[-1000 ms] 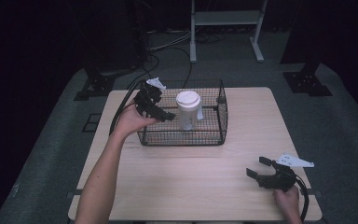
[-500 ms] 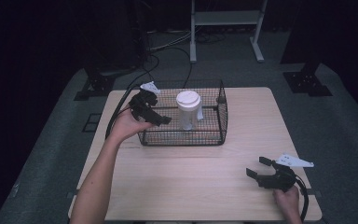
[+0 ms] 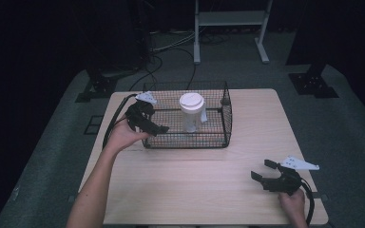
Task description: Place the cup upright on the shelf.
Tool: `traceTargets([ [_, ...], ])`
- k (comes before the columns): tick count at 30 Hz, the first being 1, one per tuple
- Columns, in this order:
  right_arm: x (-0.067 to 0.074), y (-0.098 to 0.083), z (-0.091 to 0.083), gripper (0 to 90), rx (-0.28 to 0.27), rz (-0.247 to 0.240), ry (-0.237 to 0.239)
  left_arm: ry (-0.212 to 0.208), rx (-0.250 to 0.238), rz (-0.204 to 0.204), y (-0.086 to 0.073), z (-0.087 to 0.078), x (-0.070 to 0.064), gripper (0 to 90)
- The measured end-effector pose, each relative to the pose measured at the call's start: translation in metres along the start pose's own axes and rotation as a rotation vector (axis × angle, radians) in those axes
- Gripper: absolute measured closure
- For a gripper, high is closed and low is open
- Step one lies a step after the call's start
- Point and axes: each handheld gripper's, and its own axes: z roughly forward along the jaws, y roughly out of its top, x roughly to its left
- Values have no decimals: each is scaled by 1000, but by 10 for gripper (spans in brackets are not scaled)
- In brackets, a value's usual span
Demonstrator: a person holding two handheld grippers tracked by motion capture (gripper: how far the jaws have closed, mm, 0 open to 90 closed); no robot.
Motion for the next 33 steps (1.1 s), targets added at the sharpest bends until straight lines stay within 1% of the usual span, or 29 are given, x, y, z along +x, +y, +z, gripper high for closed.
traceTargets([
  [1, 0, 0, 0, 129, 1, 1, -1, -3, -5, -1, -1, -1, -2, 0],
  [8, 0, 0, 0, 129, 0, 1, -5, -7, -12, 39, -2, -4, -13, 0],
  [12, -1, 0, 0, 129, 2, 5, -6, -7, -19, 53, -5, -5, -21, 0],
  [20, -1, 0, 0, 129, 3, 0, -9, -14, -33, 65, -20, -5, -31, 0],
  [23, 0, 0, 0, 129, 8, 7, -9, -24, -38, 72, -24, -4, -34, 0],
  [26, 0, 0, 0, 129, 7, 6, -10, -32, -31, 76, -29, -4, -38, 0],
  [28, 0, 0, 0, 129, 9, 6, -10, -31, -36, 84, -32, -5, -41, 0],
  [33, 0, 0, 0, 129, 12, 3, -12, -36, -61, 73, -40, -7, -45, 0],
])
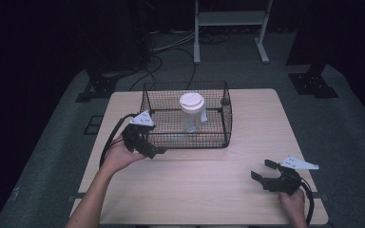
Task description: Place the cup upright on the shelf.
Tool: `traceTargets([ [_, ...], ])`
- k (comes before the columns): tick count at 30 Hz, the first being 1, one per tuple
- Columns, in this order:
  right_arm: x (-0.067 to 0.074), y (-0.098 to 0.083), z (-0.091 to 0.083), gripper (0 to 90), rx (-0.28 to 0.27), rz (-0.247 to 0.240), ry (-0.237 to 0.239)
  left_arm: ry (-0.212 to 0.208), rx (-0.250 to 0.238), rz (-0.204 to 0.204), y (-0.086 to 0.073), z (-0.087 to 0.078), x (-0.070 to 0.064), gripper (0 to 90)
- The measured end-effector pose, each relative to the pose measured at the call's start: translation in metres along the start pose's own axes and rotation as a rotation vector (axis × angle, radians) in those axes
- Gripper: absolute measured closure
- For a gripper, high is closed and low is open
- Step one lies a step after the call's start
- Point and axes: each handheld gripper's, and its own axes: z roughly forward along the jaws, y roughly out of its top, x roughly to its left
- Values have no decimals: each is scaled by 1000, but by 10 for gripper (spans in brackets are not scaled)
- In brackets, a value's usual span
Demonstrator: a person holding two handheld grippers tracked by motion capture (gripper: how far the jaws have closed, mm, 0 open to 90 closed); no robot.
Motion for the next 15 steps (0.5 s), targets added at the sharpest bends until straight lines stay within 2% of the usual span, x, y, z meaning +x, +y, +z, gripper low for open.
traceTargets([
  [9, 0, 0, 0, 129, 0, 1, -3, 2, -29, 25, -11, -5, -13, 0],
  [11, 0, 0, 0, 129, 1, 2, -5, -2, -39, 20, -13, -5, -15, 0],
  [15, 0, 0, 0, 129, 0, 3, -5, -5, -30, 27, -18, -4, -19, 0],
])
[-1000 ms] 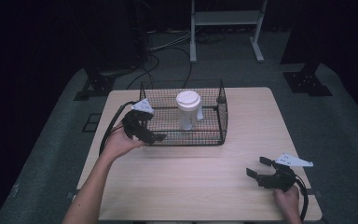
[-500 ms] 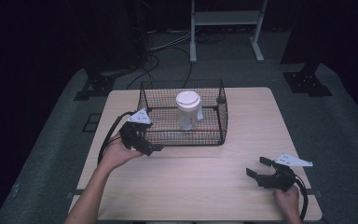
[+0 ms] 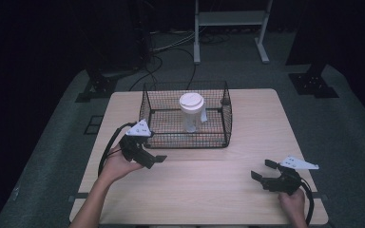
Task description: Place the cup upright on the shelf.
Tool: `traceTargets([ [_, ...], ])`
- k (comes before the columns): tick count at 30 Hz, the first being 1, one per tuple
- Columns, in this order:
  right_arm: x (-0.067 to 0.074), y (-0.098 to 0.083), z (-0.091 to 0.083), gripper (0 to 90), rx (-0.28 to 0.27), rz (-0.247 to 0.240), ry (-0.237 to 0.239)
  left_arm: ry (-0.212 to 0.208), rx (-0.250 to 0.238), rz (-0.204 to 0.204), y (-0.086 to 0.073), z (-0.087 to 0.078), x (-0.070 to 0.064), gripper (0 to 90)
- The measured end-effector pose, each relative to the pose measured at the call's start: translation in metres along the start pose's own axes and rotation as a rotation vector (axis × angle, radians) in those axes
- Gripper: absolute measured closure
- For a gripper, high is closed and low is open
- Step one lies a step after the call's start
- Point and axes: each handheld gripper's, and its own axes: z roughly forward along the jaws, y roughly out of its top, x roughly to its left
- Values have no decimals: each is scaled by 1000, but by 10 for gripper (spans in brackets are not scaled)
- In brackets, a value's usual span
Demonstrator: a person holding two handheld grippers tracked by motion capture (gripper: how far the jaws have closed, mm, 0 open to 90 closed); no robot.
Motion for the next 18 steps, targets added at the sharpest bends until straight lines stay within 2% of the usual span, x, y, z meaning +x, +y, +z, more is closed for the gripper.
traceTargets([
  [6, 0, 0, 0, 129, 0, -1, 0, 1, 1, 3, -9, 1, -5, 0],
  [18, 0, 0, 0, 129, -1, -1, 2, 11, -8, -21, -34, 7, -14, 0],
])
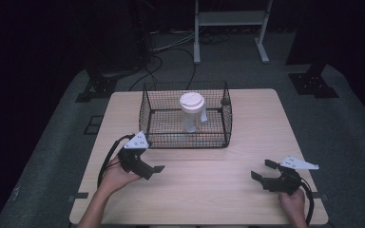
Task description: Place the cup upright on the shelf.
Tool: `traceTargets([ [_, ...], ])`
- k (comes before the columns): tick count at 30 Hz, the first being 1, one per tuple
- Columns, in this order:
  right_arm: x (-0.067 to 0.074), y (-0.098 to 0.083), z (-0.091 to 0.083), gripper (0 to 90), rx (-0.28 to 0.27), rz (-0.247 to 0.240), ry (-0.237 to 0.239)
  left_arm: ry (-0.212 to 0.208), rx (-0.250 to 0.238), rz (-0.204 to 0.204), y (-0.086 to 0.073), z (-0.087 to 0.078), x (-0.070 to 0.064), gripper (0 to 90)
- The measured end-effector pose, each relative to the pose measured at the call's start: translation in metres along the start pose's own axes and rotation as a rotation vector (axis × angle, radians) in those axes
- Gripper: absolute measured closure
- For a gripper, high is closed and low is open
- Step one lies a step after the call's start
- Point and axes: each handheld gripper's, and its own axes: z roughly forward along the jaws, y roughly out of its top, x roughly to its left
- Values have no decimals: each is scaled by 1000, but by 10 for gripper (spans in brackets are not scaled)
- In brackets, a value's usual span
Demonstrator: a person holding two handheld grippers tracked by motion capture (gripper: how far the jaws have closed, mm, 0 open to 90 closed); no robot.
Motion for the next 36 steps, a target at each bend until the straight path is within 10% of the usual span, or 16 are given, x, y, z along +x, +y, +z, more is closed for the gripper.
traceTargets([
  [25, 0, 0, 0, 129, -1, -7, 0, -9, -38, -54, -31, 18, -15, 0],
  [36, 1, 0, 0, 129, 2, -15, -2, 53, -79, -75, -60, 22, -22, 0],
])
